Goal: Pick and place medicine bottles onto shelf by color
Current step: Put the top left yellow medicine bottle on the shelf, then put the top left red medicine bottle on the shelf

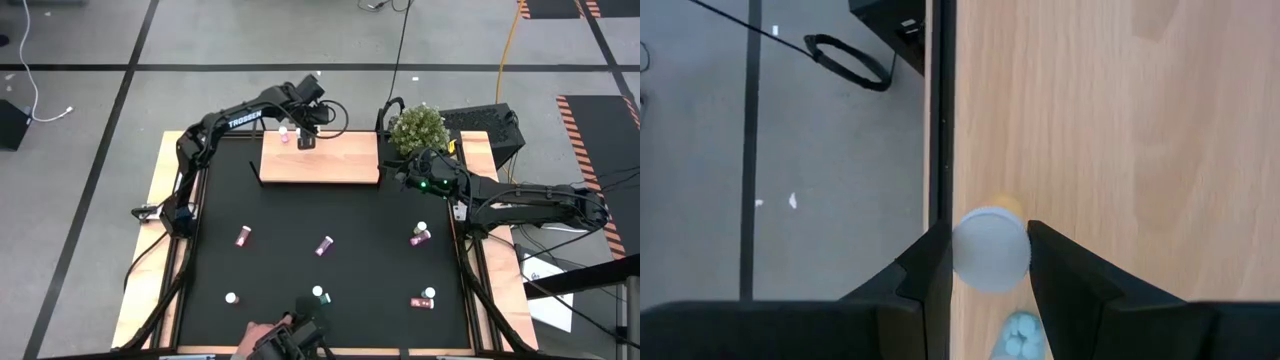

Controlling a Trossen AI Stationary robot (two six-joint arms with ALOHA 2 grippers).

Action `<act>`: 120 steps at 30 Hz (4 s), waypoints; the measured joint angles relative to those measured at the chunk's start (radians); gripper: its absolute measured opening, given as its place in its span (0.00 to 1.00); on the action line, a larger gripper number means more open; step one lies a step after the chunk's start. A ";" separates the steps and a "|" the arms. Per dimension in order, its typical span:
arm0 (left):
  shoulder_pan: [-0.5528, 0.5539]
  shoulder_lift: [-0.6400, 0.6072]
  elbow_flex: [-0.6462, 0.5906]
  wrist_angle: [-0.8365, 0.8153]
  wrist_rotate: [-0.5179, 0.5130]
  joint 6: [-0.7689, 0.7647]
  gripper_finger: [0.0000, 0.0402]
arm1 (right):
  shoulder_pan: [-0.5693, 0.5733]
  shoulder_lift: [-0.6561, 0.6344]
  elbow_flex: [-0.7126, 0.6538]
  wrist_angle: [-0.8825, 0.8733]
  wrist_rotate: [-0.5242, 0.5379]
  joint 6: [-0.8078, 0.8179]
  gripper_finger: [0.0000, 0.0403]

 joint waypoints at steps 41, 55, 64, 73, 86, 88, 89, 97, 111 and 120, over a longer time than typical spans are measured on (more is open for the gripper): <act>0.010 0.027 0.000 -0.016 0.033 -0.005 0.30 | 0.003 0.000 0.000 0.004 -0.008 0.039 0.46; 0.010 0.031 -0.001 -0.017 0.032 -0.043 0.55 | 0.003 0.000 0.000 0.004 -0.004 0.039 0.46; -0.058 -0.075 -0.001 0.013 -0.068 -0.033 0.70 | 0.003 0.000 0.000 0.007 -0.004 0.038 0.46; -0.140 -0.275 0.000 0.002 -0.100 -0.330 0.70 | 0.002 0.000 0.000 0.085 -0.038 0.023 0.46; -0.270 -0.466 0.000 -0.338 -0.080 -0.822 0.56 | 0.002 0.017 0.000 0.108 -0.164 -0.011 0.46; -0.307 -0.488 0.000 -0.422 -0.080 -0.877 0.54 | 0.003 0.033 0.000 0.117 -0.180 -0.013 0.46; -0.323 -0.497 0.000 -0.467 -0.081 -0.905 0.53 | 0.003 0.042 0.000 0.125 -0.193 -0.013 0.46; -0.445 -0.506 0.000 -0.740 -0.174 -1.041 0.46 | 0.100 0.125 0.000 0.197 -0.182 0.113 0.46; -0.519 -0.738 -0.609 -0.591 -0.118 -1.128 0.34 | 0.463 0.373 0.092 0.369 0.220 0.277 0.46; -0.516 -0.742 -0.974 -0.310 -0.069 -1.175 0.54 | 0.613 0.601 0.172 0.375 0.356 0.469 0.46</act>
